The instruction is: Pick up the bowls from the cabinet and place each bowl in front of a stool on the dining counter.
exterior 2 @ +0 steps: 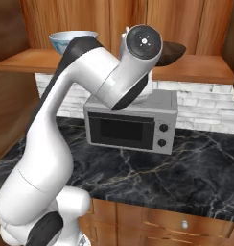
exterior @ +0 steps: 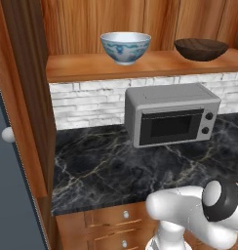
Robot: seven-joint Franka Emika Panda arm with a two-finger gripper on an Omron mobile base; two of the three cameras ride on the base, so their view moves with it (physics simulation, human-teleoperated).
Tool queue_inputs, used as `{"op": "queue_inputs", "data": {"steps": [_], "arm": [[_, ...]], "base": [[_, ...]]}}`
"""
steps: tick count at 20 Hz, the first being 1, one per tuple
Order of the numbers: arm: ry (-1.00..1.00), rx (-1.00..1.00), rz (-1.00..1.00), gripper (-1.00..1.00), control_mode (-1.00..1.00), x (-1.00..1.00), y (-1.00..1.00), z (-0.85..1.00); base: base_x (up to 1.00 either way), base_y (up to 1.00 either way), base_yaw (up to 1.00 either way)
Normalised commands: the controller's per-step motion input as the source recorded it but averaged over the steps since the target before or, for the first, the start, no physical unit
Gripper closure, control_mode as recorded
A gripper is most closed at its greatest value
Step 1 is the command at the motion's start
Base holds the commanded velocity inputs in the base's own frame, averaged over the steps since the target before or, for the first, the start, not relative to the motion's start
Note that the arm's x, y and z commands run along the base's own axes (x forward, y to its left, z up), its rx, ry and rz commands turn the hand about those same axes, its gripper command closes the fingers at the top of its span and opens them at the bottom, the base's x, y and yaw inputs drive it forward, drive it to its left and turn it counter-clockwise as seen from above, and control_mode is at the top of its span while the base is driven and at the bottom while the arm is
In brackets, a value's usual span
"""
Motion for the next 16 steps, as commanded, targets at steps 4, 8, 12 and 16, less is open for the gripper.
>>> {"op": "queue_inputs", "data": {"steps": [4, 8, 12, 16], "arm": [[0.0, 0.09, 0.0, -1.0, -1.0, 0.88, 0.0, 0.11], [0.0, 0.07, 0.0, -1.0, -1.0, 0.81, 0.0, 0.12], [0.0, 0.03, -0.01, -1.0, -1.0, 0.79, 0.0, 0.07], [0.01, 0.02, -0.04, -1.0, -1.0, 0.71, 0.0, 0.01]], "base": [[0.0, 0.0, 0.0], [0.0, 0.0, 0.0], [0.0, 0.0, 0.0], [0.0, 0.0, 0.0]]}}
